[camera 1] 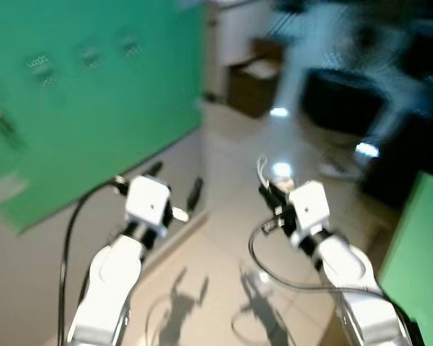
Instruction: Hang keys on a hook
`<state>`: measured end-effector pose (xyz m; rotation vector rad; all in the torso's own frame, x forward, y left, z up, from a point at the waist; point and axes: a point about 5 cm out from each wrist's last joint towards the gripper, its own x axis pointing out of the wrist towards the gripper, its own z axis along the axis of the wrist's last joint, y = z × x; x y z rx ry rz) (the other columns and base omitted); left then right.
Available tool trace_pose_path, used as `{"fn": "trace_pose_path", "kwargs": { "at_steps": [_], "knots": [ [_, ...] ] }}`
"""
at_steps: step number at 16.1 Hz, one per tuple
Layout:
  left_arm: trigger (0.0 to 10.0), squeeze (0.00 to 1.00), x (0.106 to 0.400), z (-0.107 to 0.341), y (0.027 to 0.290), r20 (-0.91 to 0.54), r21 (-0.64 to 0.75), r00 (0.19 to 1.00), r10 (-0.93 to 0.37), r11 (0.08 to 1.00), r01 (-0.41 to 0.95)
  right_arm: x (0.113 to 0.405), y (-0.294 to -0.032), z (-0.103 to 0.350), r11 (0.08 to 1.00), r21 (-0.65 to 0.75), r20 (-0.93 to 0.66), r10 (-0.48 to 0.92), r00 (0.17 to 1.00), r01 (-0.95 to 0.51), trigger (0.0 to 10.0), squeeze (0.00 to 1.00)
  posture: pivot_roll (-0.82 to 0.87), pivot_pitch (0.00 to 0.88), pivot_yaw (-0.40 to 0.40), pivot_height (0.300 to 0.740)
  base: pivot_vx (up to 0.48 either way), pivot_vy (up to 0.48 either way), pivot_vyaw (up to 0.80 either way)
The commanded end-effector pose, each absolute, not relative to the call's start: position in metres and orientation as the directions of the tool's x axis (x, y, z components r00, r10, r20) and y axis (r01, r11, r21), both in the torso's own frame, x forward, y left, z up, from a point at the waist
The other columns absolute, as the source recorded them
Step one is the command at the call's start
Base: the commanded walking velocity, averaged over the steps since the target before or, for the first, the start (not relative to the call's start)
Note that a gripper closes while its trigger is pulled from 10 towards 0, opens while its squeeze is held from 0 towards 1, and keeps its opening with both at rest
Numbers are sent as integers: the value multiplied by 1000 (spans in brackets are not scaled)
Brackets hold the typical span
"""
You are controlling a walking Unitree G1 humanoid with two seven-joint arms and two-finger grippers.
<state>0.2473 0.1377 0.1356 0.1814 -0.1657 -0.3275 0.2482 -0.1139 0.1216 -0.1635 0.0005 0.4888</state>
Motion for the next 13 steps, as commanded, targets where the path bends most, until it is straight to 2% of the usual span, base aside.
{"fn": "trace_pose_path", "kwargs": {
  "at_steps": [1, 3, 10, 13],
  "knots": [
    [10000, 0, 250, 135, 144, 118, 179, 951, -285, 948, 262, 249, -110, 126, 864, -152, -19, 483, 875, -480, 10000, 0, 8, 0, -2, 740, 0, 0, 800],
    [10000, 0, 253, 137, 147, 125, 183, 958, -259, 955, 235, 249, -108, 127, 861, -152, -14, 488, 872, -485, 10000, 0, 9, 0, -1, 740, 0, 0, 800],
    [10000, 0, 255, 142, 145, 146, 238, 938, -313, 932, 274, 250, -108, 124, 869, -130, -11, 480, 877, -477, 10000, 0, 7, 0, 8, 740, 0, 0, 800],
    [10000, 0, 255, 148, 138, 167, 290, 911, -377, 902, 320, 248, -108, 124, 870, -115, -5, 483, 876, -480, 10000, 0, 9, 0, 11, 740, 304, 0, 800]
  ]
}}
